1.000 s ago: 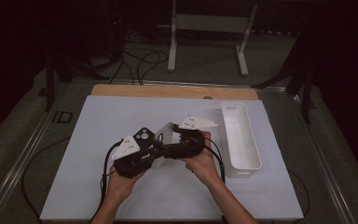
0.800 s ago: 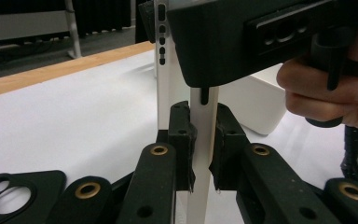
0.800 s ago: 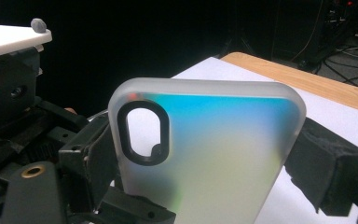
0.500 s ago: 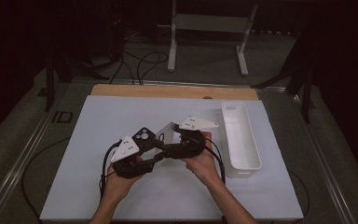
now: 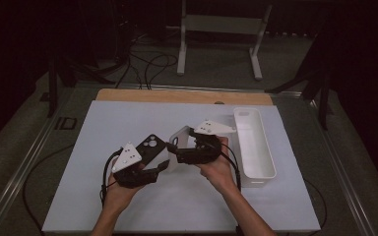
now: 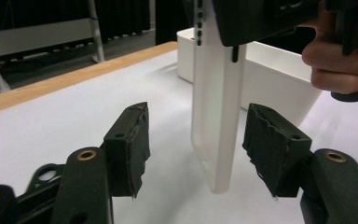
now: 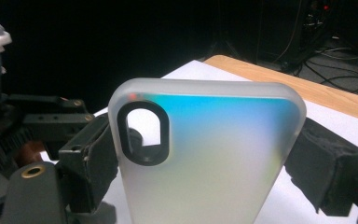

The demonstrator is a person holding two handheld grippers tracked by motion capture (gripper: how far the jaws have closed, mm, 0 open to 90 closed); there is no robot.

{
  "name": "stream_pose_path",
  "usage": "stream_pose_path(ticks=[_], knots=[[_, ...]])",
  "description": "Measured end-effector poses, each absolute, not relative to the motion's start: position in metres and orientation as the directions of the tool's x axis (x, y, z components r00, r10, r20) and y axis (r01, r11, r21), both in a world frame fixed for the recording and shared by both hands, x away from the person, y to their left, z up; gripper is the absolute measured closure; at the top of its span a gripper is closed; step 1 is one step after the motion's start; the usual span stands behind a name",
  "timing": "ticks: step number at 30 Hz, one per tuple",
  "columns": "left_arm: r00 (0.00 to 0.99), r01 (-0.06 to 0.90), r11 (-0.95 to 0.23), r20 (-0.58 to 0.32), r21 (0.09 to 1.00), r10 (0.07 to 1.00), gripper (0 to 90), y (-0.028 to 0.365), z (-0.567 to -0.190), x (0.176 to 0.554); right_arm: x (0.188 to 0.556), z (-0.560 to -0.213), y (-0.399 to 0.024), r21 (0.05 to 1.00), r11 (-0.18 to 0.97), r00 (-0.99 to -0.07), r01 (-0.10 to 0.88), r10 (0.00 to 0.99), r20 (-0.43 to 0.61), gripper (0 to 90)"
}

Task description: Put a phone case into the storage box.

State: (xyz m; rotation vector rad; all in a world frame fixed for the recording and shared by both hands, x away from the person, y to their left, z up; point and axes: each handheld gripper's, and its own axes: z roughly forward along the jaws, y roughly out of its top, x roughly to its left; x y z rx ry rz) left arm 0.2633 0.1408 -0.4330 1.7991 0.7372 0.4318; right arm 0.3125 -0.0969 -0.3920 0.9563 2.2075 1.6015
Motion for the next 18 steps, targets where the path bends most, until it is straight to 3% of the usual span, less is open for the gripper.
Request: stream_pose_path(ticks=[10, 18], knots=[[0.673, 0.283, -0.18, -0.061, 0.942, 0.737, 16.6, 0.155, -0.429, 0.265, 0.315, -0.39, -0.104, 0.914, 0.181, -0.745, 0.362, 0.646, 0.167, 16.7], [0.64, 0.289, -0.159, -0.067, 0.944, 0.766, 6.7, 0.163, -0.426, 0.265, 0.317, -0.389, -0.108, 0.915, 0.186, -0.738, 0.358, 0.656, 0.156, 16.7]])
